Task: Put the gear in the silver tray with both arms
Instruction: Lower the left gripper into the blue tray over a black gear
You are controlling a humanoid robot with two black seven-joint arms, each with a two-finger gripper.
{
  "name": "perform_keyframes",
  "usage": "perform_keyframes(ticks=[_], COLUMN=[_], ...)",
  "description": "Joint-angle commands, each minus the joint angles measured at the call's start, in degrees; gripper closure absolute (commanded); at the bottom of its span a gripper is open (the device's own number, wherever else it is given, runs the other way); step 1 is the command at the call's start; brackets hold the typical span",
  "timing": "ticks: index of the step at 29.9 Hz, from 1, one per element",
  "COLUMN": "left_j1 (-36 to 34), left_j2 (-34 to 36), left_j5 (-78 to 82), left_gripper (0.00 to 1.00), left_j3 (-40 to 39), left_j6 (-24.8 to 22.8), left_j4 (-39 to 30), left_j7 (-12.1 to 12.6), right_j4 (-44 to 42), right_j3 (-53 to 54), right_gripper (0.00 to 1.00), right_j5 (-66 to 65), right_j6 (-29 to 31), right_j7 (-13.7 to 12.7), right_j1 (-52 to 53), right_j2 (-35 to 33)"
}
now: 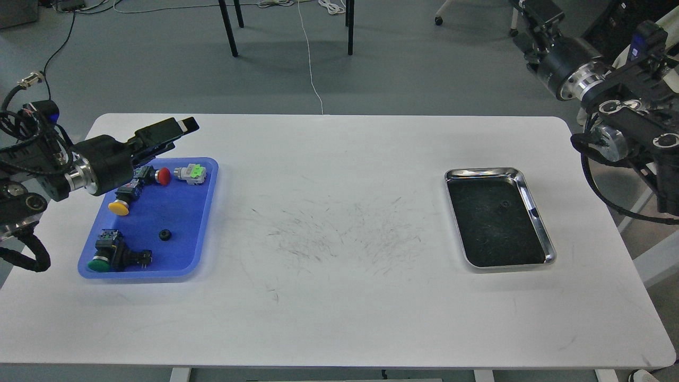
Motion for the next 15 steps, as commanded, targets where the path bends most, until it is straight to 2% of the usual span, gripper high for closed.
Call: perform_keyframes(ticks=[1, 10, 15], left_j1=[0.17, 0.69, 3.76], left_j2=[-1.21, -2.18, -2.53], left_j5=[8.76, 20.31, 26.63], left_gripper=[0.01, 0.01, 0.02], left_j3=[1.59, 6.87, 10.74], left_j6=[0.59, 8.14, 13.94], left_j4=[0.76, 1.99, 8.31], left_j7=[0.0, 0.0, 0.0], right_j4=[0.04, 0.13, 0.04], right_j3=[1.82, 2.09, 2.18], right_gripper=[0.06, 0.06, 0.06], right_j5=[0.13, 0.13, 0.13], right_j6=[-1.11, -3.84, -4.37], right_j7=[0.01, 0.01, 0.01], right_j1=[-0.76, -0.93, -1.28], right_j2=[0.7, 2.9, 3.34])
